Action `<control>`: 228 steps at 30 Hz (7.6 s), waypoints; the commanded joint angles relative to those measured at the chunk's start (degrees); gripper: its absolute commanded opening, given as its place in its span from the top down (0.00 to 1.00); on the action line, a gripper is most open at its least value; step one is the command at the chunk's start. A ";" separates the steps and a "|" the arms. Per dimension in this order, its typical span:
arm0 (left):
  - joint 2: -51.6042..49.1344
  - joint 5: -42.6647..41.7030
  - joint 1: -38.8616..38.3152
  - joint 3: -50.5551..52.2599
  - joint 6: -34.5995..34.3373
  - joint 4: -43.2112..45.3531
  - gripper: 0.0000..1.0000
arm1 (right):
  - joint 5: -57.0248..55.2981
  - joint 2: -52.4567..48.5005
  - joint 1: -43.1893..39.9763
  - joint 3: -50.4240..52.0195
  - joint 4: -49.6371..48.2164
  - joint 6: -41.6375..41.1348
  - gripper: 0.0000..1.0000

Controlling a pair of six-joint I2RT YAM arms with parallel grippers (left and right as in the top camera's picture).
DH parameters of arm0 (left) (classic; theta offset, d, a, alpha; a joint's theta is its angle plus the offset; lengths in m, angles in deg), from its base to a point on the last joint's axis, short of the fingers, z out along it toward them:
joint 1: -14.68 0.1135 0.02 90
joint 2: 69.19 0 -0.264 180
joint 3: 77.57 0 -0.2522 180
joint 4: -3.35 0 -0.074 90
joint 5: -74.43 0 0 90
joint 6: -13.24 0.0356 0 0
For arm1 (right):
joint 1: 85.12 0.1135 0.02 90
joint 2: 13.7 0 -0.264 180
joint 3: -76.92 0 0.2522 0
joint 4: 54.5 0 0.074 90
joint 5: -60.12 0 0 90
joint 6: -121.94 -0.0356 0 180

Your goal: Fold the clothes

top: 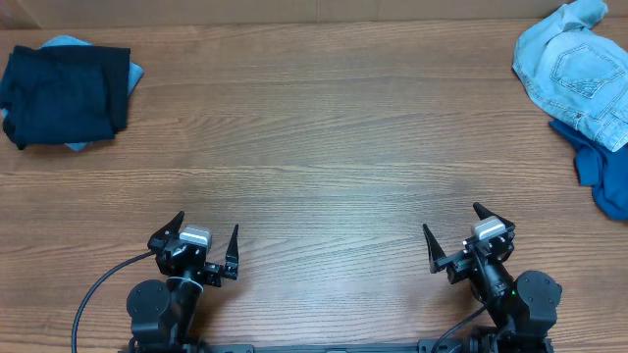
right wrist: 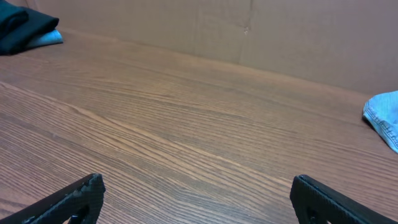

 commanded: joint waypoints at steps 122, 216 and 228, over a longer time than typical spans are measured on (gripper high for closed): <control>0.66 0.76 0.35 0.63 -0.79 0.15 0.00 | -11.72 -118.36 -35.01 -100.10 19.96 -35.63 0.00; 0.66 0.76 0.35 0.66 -0.79 0.15 0.00 | 13.81 -96.85 5.49 -144.82 40.63 -33.92 0.96; 0.66 -12.74 0.33 0.70 -3.48 2.45 0.00 | 13.60 -96.85 7.19 -144.80 41.88 -33.90 0.96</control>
